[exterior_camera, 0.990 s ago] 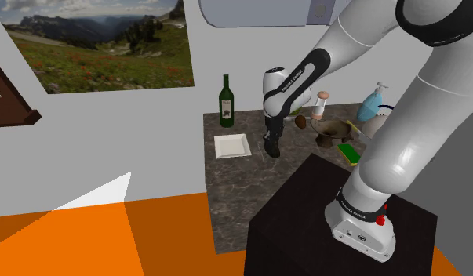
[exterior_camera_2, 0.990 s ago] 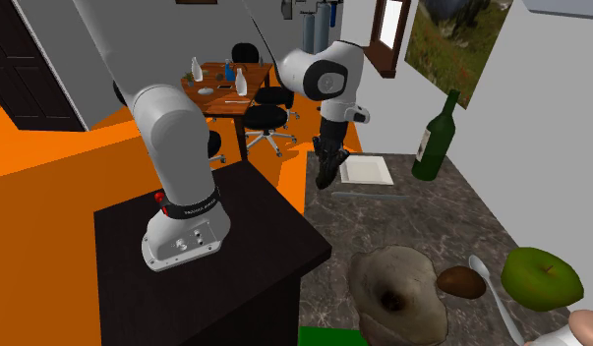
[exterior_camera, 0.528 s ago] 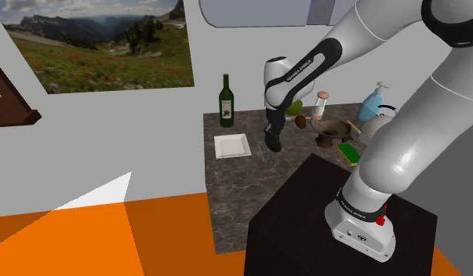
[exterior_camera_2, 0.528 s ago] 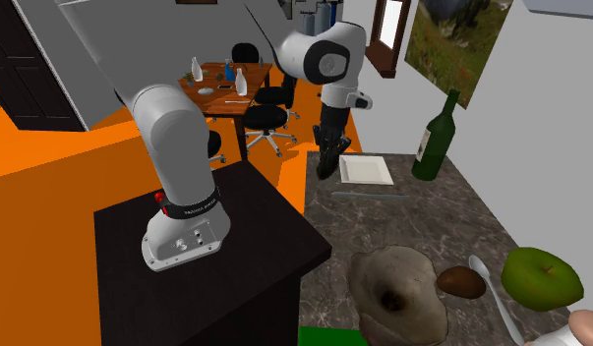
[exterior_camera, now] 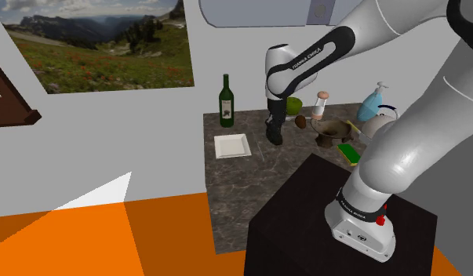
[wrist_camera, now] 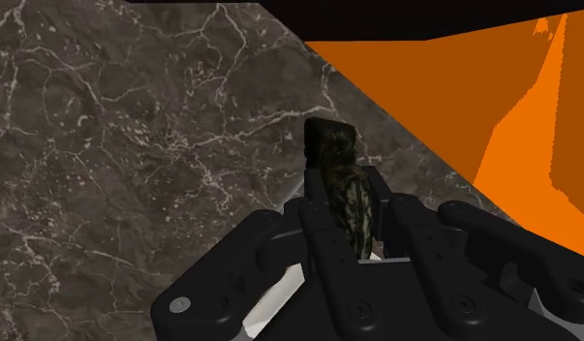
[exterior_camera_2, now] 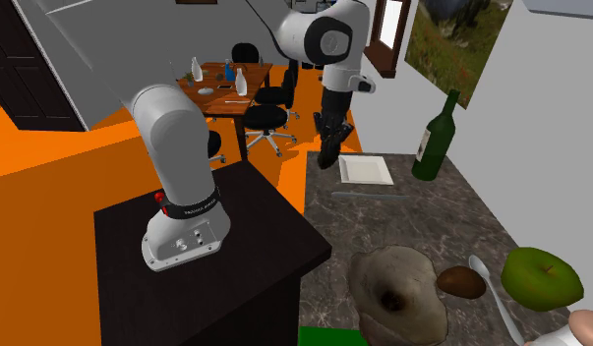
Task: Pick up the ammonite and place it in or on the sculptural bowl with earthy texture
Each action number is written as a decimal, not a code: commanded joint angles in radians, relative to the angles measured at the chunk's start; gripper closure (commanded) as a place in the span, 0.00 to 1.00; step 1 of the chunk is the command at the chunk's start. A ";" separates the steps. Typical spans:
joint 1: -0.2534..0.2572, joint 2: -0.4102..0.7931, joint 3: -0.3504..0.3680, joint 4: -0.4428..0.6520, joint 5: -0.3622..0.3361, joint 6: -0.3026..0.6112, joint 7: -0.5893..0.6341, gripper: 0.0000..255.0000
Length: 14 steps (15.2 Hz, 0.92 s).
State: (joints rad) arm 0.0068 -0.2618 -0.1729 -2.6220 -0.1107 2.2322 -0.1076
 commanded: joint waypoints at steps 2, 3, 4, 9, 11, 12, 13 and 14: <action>-0.001 -0.035 0.003 0.015 -0.001 -0.051 0.001 1.00; -0.001 -0.045 0.004 0.022 -0.001 -0.067 0.001 1.00; -0.001 -0.054 0.005 0.028 -0.001 -0.083 0.001 1.00; -0.001 -0.096 0.010 0.064 -0.001 -0.161 0.001 1.00; -0.001 -0.111 0.012 0.080 0.000 -0.192 0.000 1.00; -0.001 -0.118 0.013 0.089 0.000 -0.207 0.000 1.00; -0.001 -0.122 0.014 0.094 0.000 -0.217 0.000 1.00; -0.015 -0.133 -0.003 0.088 -0.012 -0.220 -0.023 1.00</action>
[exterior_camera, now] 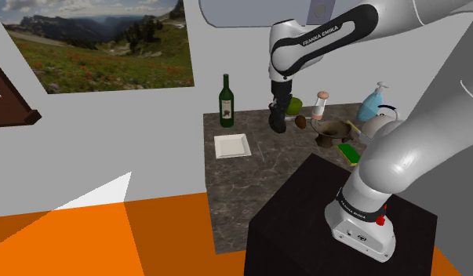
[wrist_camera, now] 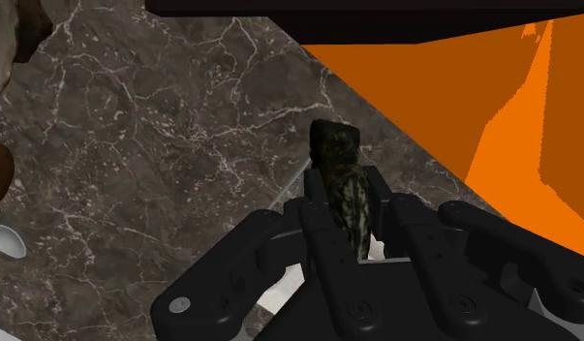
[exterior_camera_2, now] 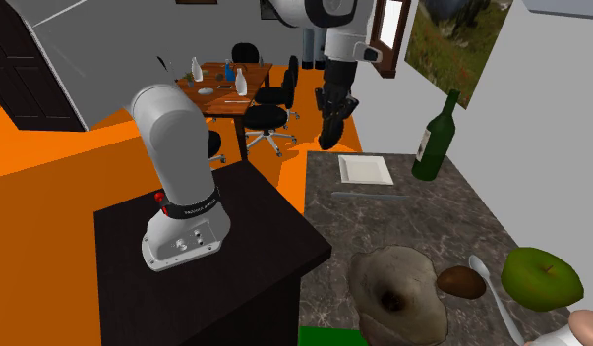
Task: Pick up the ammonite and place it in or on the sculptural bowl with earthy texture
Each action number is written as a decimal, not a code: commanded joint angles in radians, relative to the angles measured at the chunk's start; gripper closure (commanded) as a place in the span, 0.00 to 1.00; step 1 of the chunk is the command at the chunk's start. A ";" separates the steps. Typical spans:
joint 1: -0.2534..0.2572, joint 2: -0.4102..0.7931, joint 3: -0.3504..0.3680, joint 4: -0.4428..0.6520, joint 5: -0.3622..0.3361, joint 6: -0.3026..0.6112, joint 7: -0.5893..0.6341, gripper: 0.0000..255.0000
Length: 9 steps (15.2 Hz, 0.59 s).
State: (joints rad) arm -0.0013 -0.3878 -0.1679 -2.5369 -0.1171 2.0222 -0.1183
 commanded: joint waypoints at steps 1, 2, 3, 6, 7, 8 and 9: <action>-0.021 -0.016 -0.025 -0.002 -0.019 -0.012 -0.035 1.00; -0.035 -0.024 -0.042 -0.005 -0.032 -0.014 -0.058 1.00; -0.049 -0.031 -0.059 -0.008 -0.045 -0.017 -0.081 1.00; -0.091 -0.043 -0.112 -0.008 -0.083 -0.022 -0.152 1.00; -0.105 -0.045 -0.130 -0.005 -0.095 -0.023 -0.176 1.00; -0.118 -0.045 -0.149 -0.002 -0.107 -0.024 -0.201 1.00; -0.131 -0.044 -0.167 0.003 -0.118 -0.024 -0.225 1.00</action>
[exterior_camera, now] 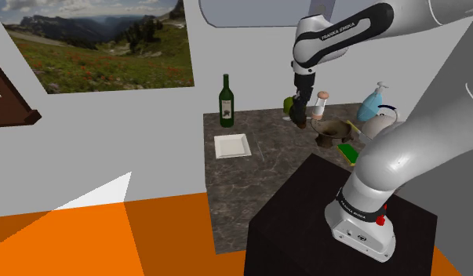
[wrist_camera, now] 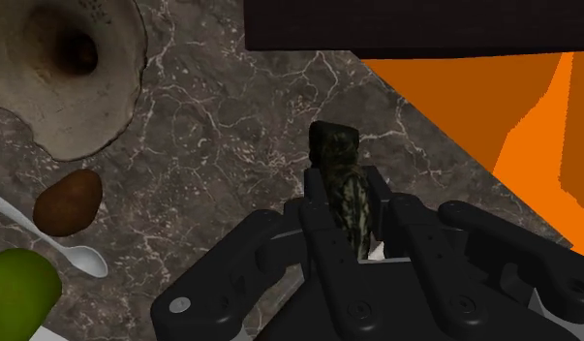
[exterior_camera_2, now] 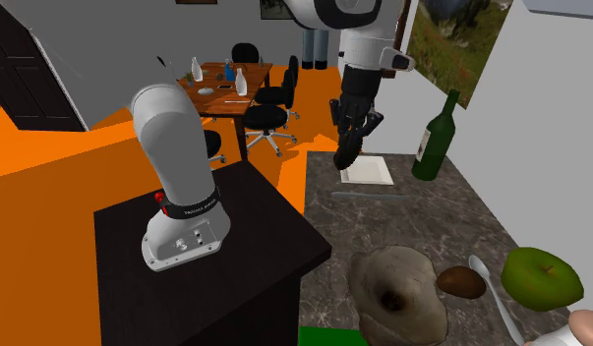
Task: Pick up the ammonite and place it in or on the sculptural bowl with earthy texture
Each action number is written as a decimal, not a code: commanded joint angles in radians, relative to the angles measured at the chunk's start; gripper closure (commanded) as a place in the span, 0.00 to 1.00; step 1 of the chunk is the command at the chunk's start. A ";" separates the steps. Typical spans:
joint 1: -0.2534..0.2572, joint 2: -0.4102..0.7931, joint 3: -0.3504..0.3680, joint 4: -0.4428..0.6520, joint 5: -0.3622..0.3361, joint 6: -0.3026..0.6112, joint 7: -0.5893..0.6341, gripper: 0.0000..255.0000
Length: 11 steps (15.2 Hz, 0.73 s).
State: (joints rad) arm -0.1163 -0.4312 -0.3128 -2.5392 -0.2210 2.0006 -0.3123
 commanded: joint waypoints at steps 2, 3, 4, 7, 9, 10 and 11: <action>-0.041 0.005 -0.059 0.019 -0.036 -0.003 -0.081 1.00; -0.052 0.010 -0.078 0.027 -0.045 -0.003 -0.106 1.00; -0.063 0.016 -0.097 0.037 -0.054 -0.002 -0.131 1.00; -0.093 0.042 -0.154 0.072 -0.076 0.001 -0.209 1.00; -0.110 0.065 -0.193 0.101 -0.085 0.005 -0.263 1.00; -0.118 0.079 -0.212 0.117 -0.088 0.007 -0.290 1.00; -0.125 0.094 -0.232 0.134 -0.089 0.009 -0.317 1.00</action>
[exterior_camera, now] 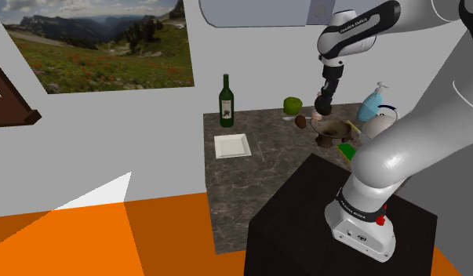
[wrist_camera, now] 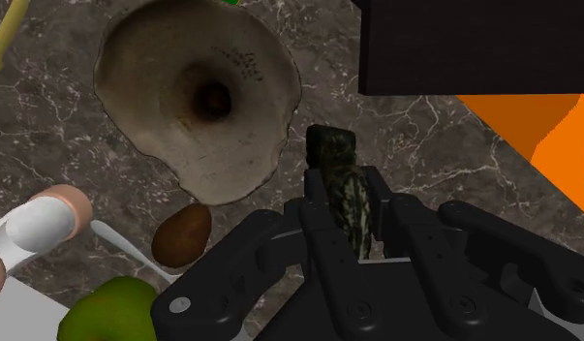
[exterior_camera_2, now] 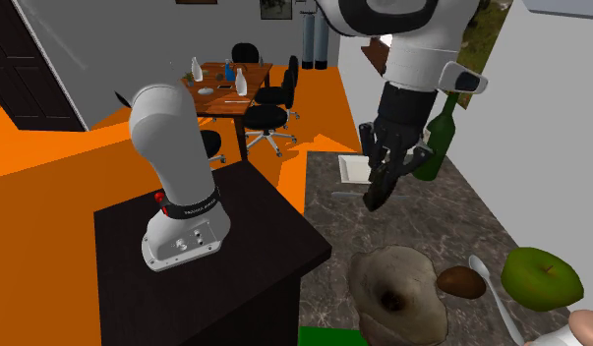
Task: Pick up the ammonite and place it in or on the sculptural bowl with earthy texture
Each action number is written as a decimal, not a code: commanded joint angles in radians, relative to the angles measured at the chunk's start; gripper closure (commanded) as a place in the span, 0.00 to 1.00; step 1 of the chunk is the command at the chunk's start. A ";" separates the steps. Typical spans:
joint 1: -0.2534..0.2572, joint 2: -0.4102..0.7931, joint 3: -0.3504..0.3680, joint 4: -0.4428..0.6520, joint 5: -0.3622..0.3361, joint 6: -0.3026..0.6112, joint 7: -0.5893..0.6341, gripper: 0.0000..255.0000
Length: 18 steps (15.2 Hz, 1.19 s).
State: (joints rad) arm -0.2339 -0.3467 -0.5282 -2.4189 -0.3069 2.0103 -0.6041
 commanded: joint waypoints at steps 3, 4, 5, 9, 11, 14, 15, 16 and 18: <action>-0.025 0.062 -0.076 0.071 0.002 0.007 -0.112 1.00; -0.030 0.082 -0.095 0.092 0.007 0.010 -0.141 1.00; -0.034 0.103 -0.115 0.114 0.014 0.013 -0.172 1.00; -0.046 0.177 -0.172 0.172 0.046 0.034 -0.262 1.00; -0.046 0.192 -0.177 0.155 0.051 0.063 -0.265 1.00; -0.046 0.216 -0.185 0.133 0.061 0.107 -0.270 1.00; -0.045 0.225 -0.187 0.126 0.065 0.121 -0.272 1.00; -0.045 0.234 -0.190 0.119 0.070 0.136 -0.275 1.00; -0.044 0.253 -0.194 0.105 0.080 0.166 -0.281 1.00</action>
State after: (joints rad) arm -0.2785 -0.1079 -0.7186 -2.3078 -0.2351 2.1574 -0.8789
